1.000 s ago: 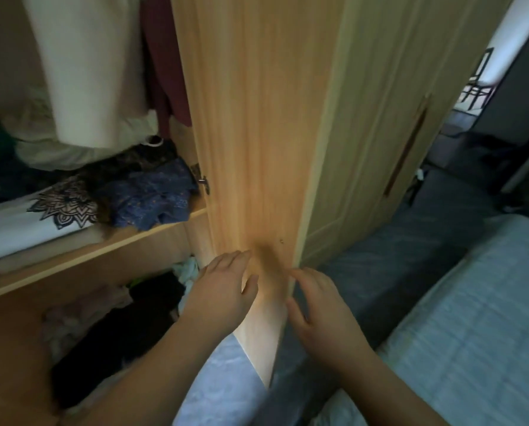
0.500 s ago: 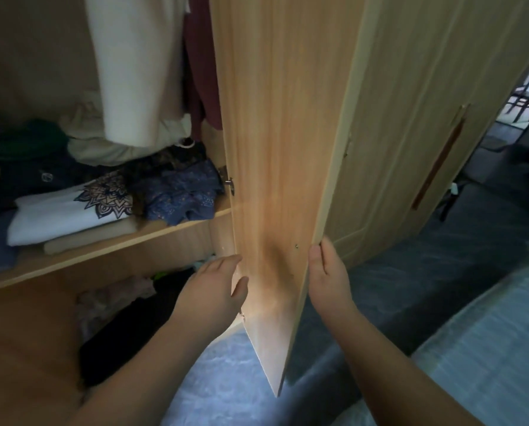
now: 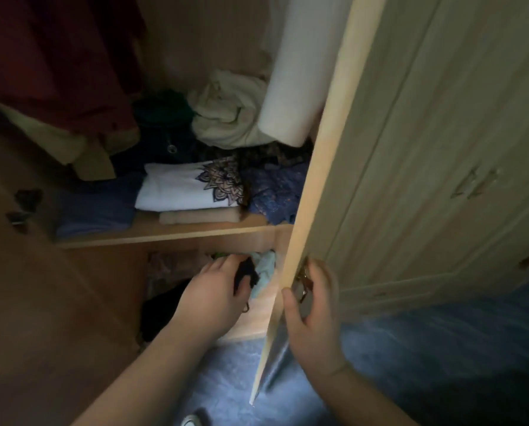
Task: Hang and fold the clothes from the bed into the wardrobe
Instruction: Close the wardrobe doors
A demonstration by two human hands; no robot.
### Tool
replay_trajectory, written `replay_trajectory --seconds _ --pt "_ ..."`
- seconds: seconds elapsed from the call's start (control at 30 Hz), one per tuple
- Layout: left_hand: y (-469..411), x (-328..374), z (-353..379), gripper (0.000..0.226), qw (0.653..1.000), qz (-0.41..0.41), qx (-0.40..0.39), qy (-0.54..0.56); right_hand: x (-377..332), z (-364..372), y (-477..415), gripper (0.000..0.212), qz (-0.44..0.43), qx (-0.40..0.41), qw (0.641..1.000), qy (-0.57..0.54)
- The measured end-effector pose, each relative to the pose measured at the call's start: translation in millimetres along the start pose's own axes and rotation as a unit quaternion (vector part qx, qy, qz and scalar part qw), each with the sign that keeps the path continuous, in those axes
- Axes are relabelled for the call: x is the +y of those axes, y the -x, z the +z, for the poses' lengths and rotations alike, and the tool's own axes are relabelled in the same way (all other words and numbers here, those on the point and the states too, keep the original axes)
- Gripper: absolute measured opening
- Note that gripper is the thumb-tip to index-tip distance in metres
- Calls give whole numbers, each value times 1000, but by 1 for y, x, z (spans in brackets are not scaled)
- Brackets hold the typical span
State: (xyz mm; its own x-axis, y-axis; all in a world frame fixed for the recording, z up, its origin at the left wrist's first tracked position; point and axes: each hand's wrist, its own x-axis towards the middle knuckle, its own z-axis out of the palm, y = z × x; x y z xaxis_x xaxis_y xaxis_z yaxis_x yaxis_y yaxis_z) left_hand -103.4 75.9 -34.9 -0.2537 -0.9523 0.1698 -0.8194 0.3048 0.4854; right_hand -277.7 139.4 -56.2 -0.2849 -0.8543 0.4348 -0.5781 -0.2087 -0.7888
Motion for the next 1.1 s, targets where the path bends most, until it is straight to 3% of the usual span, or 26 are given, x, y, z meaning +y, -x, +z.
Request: replay_trajectory --seconds 0.13,0.3,0.5,0.73,0.9,1.1 --pt "-34 -68 -30 32 999 -32 7 12 -21 74 -38 75 -42 -51 997 27" --pt "-77 -128 -53 40 998 -62 11 15 -33 146 -86 102 -10 -79 996 50" --pt "-107 -153 -62 25 999 -48 24 7 -33 180 -113 112 -8 -111 985 134" --pt "-101 -132 -68 29 998 -61 34 3 -21 170 -140 104 -28 -178 970 166" --pt "-71 -108 -69 38 991 -116 62 6 -16 136 -154 94 -62 -262 950 158" --pt "9 -89 -60 45 976 -190 105 -30 -20 103 -133 57 -143 -277 935 169"
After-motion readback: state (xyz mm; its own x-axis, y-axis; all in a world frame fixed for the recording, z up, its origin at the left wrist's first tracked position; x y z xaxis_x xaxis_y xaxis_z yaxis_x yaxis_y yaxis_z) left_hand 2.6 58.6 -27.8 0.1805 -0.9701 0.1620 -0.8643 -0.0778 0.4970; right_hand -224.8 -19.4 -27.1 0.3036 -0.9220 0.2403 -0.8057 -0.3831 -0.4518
